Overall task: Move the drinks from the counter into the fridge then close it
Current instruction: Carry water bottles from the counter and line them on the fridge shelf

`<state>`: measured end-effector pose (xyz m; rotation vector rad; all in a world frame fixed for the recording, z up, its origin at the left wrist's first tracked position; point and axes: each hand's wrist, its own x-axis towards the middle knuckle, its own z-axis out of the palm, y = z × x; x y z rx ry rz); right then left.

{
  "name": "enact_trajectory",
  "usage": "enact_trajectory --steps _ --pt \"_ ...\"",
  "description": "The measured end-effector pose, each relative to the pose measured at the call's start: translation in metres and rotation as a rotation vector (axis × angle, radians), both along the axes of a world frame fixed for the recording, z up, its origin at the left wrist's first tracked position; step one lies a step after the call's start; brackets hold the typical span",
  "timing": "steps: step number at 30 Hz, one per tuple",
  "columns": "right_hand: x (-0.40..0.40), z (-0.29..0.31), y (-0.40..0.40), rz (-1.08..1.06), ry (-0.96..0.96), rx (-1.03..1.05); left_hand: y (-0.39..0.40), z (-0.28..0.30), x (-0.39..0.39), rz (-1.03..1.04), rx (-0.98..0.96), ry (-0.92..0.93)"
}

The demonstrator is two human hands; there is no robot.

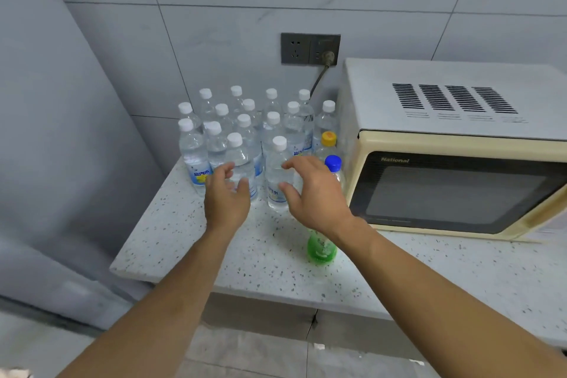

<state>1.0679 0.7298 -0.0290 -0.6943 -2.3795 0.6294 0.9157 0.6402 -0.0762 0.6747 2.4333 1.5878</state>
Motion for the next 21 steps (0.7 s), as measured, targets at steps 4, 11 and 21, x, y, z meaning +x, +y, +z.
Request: enact_trajectory --steps 4,11,21 --pt "-0.048 0.011 0.019 -0.058 -0.124 -0.099 0.02 0.03 -0.023 -0.046 -0.129 0.25" --pt "-0.091 0.005 0.045 -0.178 -0.428 -0.188 0.032 0.038 -0.048 -0.26 -0.54 0.542" --pt "-0.07 -0.003 0.015 -0.108 -0.21 -0.151 -0.001 0.032 -0.036 -0.185 -0.166 0.369"
